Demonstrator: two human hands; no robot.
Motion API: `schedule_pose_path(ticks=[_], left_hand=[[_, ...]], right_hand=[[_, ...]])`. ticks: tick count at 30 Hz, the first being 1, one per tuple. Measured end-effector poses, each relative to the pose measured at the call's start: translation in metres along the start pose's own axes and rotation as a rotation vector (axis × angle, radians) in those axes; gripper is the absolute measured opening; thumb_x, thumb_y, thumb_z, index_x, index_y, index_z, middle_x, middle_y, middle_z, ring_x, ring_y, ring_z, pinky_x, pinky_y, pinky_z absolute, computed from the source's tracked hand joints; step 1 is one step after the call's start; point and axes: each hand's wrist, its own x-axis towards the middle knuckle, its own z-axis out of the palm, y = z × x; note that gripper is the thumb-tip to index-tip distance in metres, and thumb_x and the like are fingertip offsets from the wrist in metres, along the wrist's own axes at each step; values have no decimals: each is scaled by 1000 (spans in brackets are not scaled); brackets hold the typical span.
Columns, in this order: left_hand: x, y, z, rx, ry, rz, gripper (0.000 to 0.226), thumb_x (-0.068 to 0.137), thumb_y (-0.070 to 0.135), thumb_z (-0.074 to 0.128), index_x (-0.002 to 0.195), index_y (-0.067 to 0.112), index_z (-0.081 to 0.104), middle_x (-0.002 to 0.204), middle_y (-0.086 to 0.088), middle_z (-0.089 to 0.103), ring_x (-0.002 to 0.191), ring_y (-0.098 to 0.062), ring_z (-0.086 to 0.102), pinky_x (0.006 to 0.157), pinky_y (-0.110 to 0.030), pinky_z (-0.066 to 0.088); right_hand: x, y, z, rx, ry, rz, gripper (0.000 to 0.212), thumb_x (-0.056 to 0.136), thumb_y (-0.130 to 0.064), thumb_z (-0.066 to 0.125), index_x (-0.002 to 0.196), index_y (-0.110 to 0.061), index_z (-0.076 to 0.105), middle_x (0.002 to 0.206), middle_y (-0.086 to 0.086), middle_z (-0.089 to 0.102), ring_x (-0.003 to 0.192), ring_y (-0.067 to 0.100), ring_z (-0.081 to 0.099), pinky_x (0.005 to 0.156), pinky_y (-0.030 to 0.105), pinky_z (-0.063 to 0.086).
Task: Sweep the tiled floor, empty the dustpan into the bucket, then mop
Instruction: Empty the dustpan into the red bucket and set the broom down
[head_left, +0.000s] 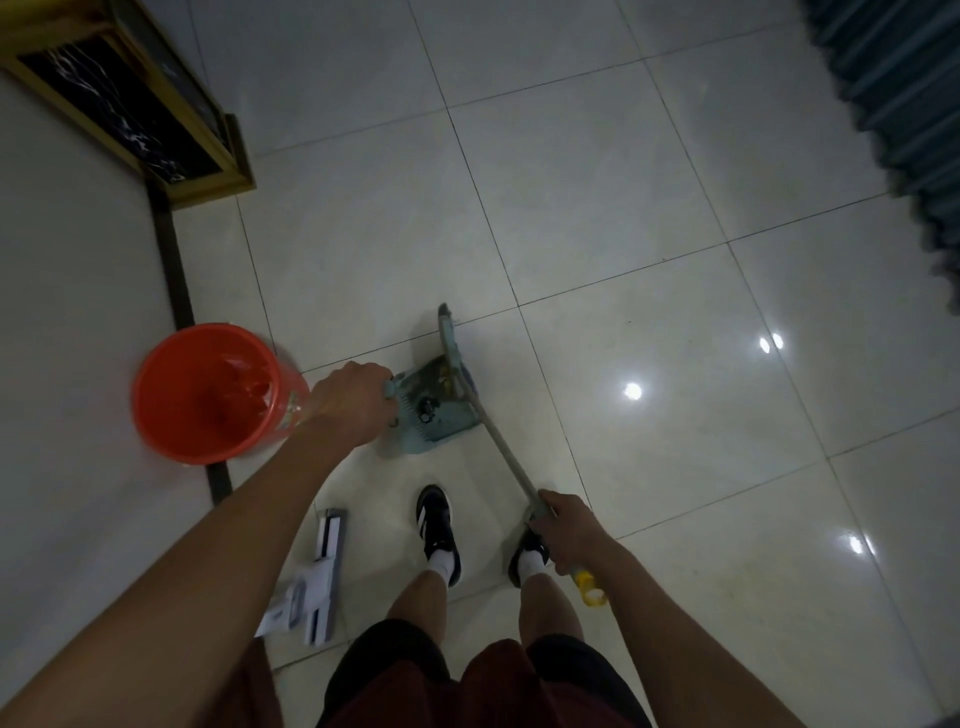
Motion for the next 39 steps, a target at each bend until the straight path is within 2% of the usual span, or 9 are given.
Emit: schedule_pose_path(ticks=[4, 7, 15, 19, 23, 29, 33, 37, 39], left_hand=[[0, -4, 2, -25, -12, 5, 14, 92, 32, 57, 80, 25, 56, 79, 0, 60, 67, -17, 58, 55, -29, 41], [-4, -11, -3, -56, -37, 0, 13, 88, 35, 60, 79, 27, 54, 82, -1, 61, 70, -19, 58, 59, -30, 43], [-18, -36, -4, -84, -59, -8, 15, 91, 33, 61, 83, 21, 60, 80, -1, 63, 70, -17, 61, 61, -32, 51], [-28, -54, 1, -127, -31, -26, 15, 93, 31, 62, 83, 19, 61, 79, -2, 64, 71, -20, 63, 69, -39, 59], [-34, -73, 10, -164, -6, -82, 11, 95, 30, 61, 88, 22, 64, 84, -3, 65, 72, -19, 64, 67, -37, 60], [-31, -69, 14, -186, 25, -63, 14, 96, 25, 59, 83, 21, 61, 80, -4, 65, 70, -21, 64, 63, -35, 58], [-27, -62, 15, -158, 0, -53, 8, 92, 29, 56, 83, 29, 57, 78, 2, 59, 72, -21, 63, 69, -39, 61], [-27, -60, 17, -146, 3, -36, 9, 95, 29, 56, 86, 28, 56, 76, 4, 55, 71, -20, 62, 69, -35, 58], [-25, -64, 17, -155, -12, -43, 12, 95, 29, 55, 84, 26, 58, 76, 3, 59, 70, -19, 63, 70, -37, 60]], right_hand=[[-21, -9, -6, 211, -21, 44, 53, 95, 0, 57, 146, -5, 44, 71, 9, 55, 37, 9, 44, 34, 18, 36], [-34, -10, -14, 190, -19, 18, 55, 95, 1, 56, 148, -8, 43, 64, 8, 51, 34, 8, 40, 34, 18, 34], [-36, -11, -33, -126, 134, -85, 50, 94, -4, 52, 144, -12, 49, 74, -4, 55, 57, 9, 49, 45, 16, 39], [-25, -23, -36, -305, 182, -107, 55, 94, -7, 53, 148, -9, 41, 121, 15, 62, 92, 24, 64, 68, 22, 52], [-4, -32, -34, -454, 205, -130, 44, 92, -4, 53, 136, -7, 50, 113, 11, 62, 94, 24, 63, 78, 29, 55], [15, -34, -11, -508, 110, -86, 29, 91, -7, 50, 119, -5, 55, 99, 7, 58, 83, 21, 59, 64, 27, 52], [20, -26, 11, -393, 19, -60, 35, 90, -11, 51, 125, -7, 56, 125, 17, 61, 100, 27, 62, 74, 29, 54], [12, -29, 16, -158, -42, -24, 59, 91, -10, 58, 148, -14, 42, 125, 12, 60, 69, 12, 57, 45, 14, 44], [6, -31, 8, -75, -40, -21, 61, 91, -8, 59, 149, -18, 40, 103, 13, 63, 56, 10, 54, 38, 15, 41]])
